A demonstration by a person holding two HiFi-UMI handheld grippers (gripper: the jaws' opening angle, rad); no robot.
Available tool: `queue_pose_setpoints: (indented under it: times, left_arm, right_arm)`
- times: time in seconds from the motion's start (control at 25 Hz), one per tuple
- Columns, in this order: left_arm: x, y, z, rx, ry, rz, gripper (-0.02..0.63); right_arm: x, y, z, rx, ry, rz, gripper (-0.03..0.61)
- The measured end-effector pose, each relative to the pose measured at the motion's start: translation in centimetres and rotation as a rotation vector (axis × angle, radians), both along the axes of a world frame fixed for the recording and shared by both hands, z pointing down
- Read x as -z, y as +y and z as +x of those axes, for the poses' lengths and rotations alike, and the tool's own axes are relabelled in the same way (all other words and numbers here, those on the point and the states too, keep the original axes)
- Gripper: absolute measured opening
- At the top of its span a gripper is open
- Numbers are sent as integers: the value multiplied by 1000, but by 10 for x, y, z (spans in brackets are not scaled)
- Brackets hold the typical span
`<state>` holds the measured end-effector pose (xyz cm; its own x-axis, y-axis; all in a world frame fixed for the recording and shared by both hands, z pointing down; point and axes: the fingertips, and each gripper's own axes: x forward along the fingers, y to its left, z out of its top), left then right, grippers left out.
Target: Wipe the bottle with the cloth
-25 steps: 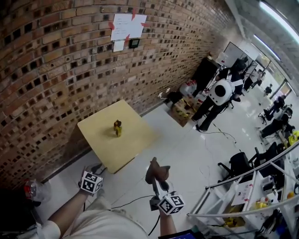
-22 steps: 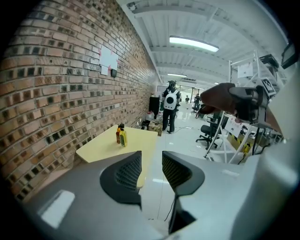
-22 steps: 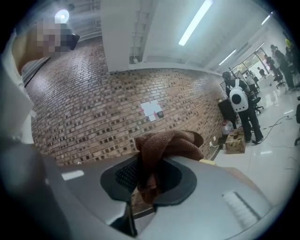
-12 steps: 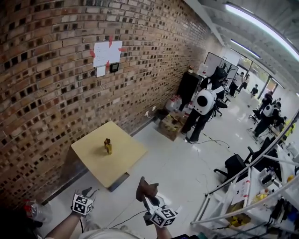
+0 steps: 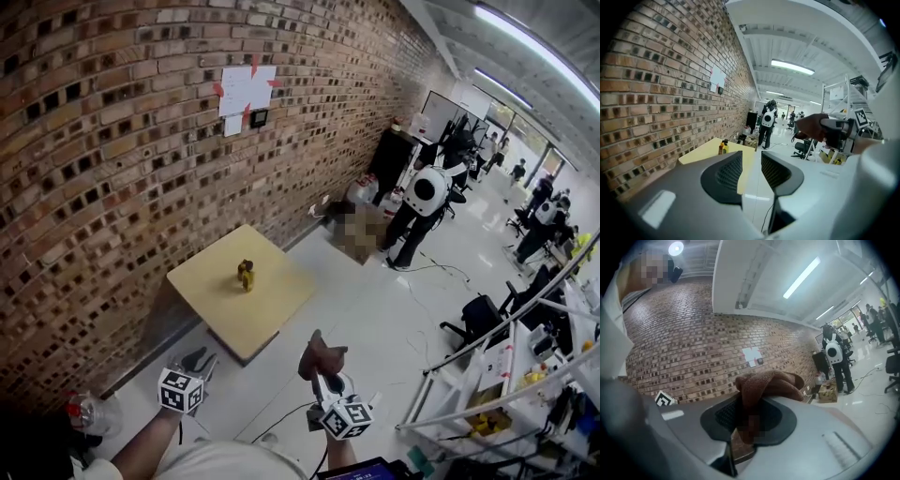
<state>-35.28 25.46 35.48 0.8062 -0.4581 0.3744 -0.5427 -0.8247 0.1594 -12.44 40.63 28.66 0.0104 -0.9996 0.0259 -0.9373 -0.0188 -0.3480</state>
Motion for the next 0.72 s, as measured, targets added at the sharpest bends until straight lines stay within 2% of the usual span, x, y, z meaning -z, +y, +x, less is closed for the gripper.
queue_pose_setpoints:
  times: [0.28,0.52,0.72]
  left_arm:
    - [-16,-3,-63,-61,-13,-24,140]
    - [-46,-9,-100,-86,-41,-60,135]
    - [-60,-19,-113,-72,-64,-66,135]
  right_arm:
    - [-23,-14,-46,-71,4,-11,67]
    - [-62,-18,-77,-138,-26,-74,67]
    - [-69,-24,-102,-104,-66,-94,69]
